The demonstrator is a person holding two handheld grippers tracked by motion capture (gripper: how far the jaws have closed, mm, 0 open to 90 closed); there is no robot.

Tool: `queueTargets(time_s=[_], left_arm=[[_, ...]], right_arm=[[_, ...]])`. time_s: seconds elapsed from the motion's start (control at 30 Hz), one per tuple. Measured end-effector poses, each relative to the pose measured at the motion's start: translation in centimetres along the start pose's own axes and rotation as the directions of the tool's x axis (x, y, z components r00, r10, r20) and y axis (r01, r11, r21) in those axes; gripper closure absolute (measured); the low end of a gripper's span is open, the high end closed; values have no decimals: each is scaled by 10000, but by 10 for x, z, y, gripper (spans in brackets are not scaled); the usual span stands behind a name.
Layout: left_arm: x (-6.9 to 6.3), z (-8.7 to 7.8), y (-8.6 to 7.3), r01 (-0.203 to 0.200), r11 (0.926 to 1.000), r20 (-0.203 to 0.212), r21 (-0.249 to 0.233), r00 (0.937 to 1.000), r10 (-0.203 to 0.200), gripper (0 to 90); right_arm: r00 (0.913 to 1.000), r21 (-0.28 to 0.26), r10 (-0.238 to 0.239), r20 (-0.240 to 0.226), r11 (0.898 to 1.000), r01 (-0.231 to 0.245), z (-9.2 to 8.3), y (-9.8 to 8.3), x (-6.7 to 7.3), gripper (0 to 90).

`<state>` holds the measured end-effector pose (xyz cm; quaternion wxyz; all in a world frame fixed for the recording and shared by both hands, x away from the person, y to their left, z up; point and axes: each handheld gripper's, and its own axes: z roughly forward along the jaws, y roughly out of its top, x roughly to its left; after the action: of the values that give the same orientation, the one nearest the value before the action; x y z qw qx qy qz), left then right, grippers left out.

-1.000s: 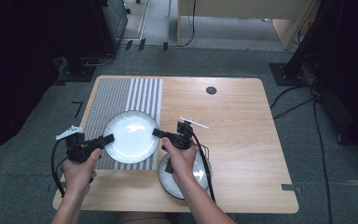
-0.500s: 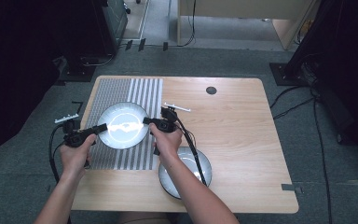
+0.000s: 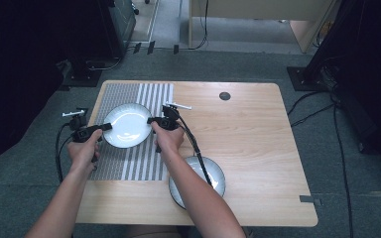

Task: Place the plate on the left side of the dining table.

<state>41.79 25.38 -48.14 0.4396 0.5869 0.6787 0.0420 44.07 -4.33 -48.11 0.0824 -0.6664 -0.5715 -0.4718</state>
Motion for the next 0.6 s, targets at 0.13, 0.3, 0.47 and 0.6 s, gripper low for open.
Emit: queueTargets(time_s=[0.13,0.3,0.47,0.6], left_arm=[[7,10,3,234,9997,-189,111,9996,-232,779],[12,13,5,411,9991,-37,98,9991,-411,793],[13,19,4,216,9993,-134,302,9997,-212,791],[14,22,3,177,9986,-259,506,9995,-164,793]], right_arm=[[10000,192,-42,53,9998,41,16,8,-6,838],[9999,274,133,28,9995,-134,24,10,-10,838],[9991,278,-229,347,9994,219,29,16,-10,830],[9993,401,-217,318,9990,205,33,17,-14,825]])
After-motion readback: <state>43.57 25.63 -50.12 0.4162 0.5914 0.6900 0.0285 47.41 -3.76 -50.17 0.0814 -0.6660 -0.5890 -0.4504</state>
